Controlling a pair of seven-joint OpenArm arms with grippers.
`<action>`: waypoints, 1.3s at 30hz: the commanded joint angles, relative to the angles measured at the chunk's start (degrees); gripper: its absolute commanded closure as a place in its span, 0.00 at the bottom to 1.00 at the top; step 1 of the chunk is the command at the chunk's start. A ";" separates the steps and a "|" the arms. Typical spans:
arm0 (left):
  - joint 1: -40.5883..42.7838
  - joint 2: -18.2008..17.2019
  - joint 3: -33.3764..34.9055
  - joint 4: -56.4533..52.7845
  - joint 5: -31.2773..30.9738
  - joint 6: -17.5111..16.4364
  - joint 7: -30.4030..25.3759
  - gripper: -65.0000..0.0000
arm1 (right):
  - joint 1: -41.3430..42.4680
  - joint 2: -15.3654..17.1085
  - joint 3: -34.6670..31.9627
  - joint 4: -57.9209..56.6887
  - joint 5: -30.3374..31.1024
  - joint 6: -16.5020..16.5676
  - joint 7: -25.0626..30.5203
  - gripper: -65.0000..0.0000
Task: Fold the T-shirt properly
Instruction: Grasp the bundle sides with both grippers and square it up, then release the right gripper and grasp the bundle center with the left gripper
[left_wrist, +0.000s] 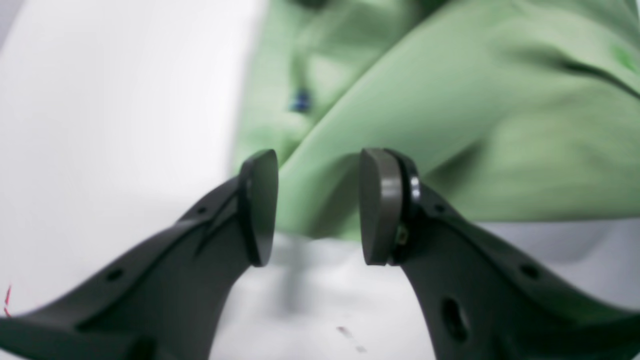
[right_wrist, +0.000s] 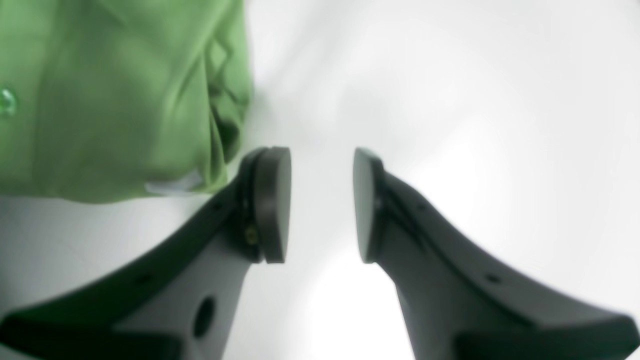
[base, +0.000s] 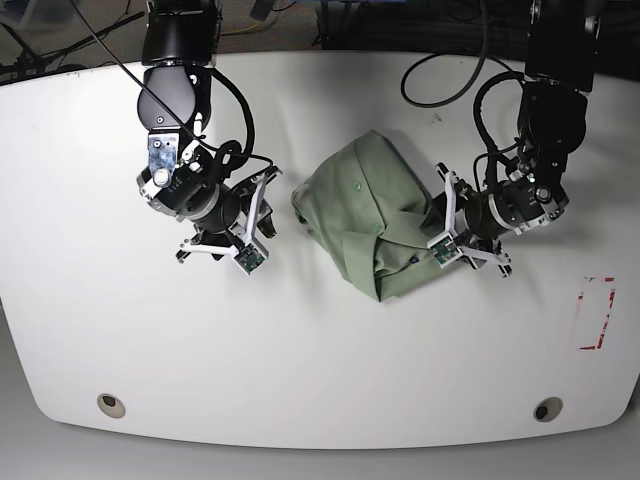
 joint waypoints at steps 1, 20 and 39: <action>0.31 2.49 -0.13 3.72 -0.23 0.34 -0.50 0.63 | 1.26 -1.80 -1.45 0.91 0.98 -0.01 1.64 0.71; 8.23 8.38 6.11 0.73 -0.14 0.34 -0.59 0.63 | 3.11 -4.08 -4.53 -17.55 0.90 -0.01 12.36 0.71; 3.92 -3.05 -1.63 -5.07 -0.67 0.34 -0.77 0.63 | -2.70 -10.24 -4.79 -16.14 0.90 -0.01 12.10 0.71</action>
